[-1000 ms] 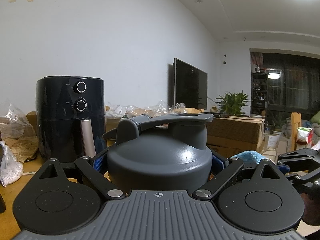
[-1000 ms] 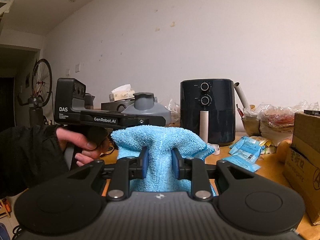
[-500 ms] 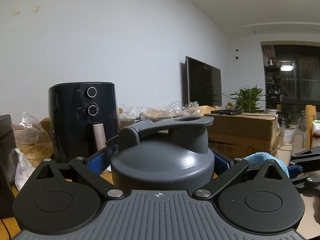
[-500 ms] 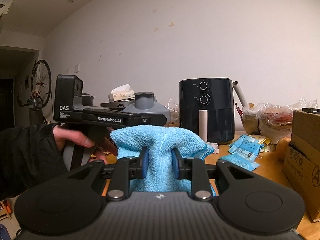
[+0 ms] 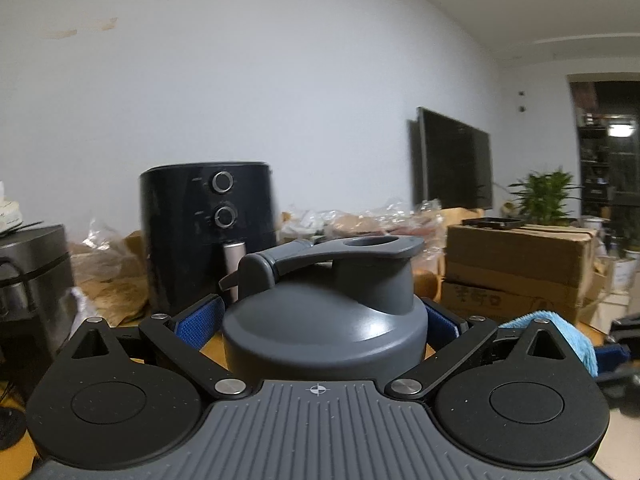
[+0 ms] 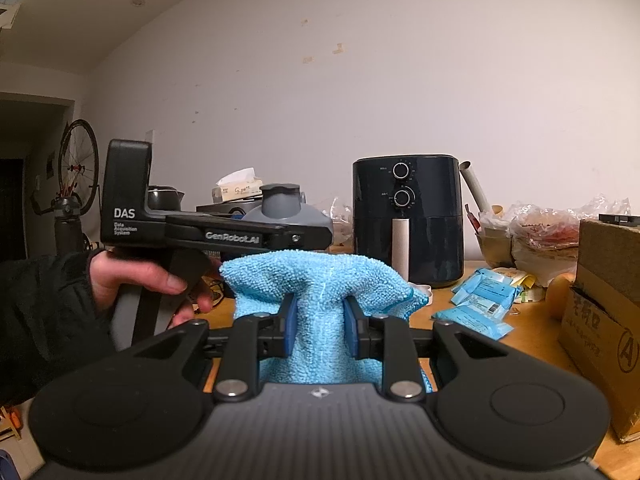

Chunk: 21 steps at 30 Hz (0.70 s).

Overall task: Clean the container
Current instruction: 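Rotate the shaker bottle with the left tool, turning its lid handle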

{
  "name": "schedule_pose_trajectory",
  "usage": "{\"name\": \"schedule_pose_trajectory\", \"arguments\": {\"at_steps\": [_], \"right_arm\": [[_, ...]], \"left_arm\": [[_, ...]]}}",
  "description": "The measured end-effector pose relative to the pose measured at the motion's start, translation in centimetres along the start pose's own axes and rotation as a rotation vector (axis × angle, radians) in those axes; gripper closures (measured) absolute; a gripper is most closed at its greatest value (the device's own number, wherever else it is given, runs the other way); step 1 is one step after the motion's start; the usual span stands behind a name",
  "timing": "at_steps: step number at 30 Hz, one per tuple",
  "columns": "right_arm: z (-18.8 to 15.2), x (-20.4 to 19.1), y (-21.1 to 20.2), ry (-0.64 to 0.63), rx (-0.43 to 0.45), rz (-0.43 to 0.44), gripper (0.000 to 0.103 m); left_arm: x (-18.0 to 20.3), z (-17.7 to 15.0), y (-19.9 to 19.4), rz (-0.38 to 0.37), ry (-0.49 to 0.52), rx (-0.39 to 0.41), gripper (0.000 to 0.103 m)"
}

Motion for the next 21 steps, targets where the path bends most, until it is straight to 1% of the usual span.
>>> {"name": "schedule_pose_trajectory", "arguments": {"at_steps": [5, 10, 17, 21], "right_arm": [[0.0, -0.1, 0.0, -0.002, -0.003, -0.002, 0.080], [0.0, 0.0, 0.0, 0.001, -0.004, -0.007, 0.080], [-0.1, 0.2, -0.1, 0.002, -0.005, -0.023, 0.080], [-0.2, 0.3, -0.1, 0.001, -0.009, -0.032, 0.080]], "left_arm": [[0.7, 0.3, 0.0, 0.085, -0.001, 0.001, 0.000], [1.7, 0.7, 0.2, 0.187, -0.022, 0.005, 0.000], [3.0, 0.6, 1.1, 0.322, -0.025, -0.007, 0.000], [3.6, 0.6, 0.9, 0.423, -0.035, -0.004, 0.000]]}}
Point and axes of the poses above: each gripper's, at about its wrist camera, not at the fingertips, and y roughly the way its jaws point, x to its right, z to its top, the point moved 1 cm from there along y, roughly the way its jaws point, and after that the axes turned 13 degrees about x, right-handed, at the moved point
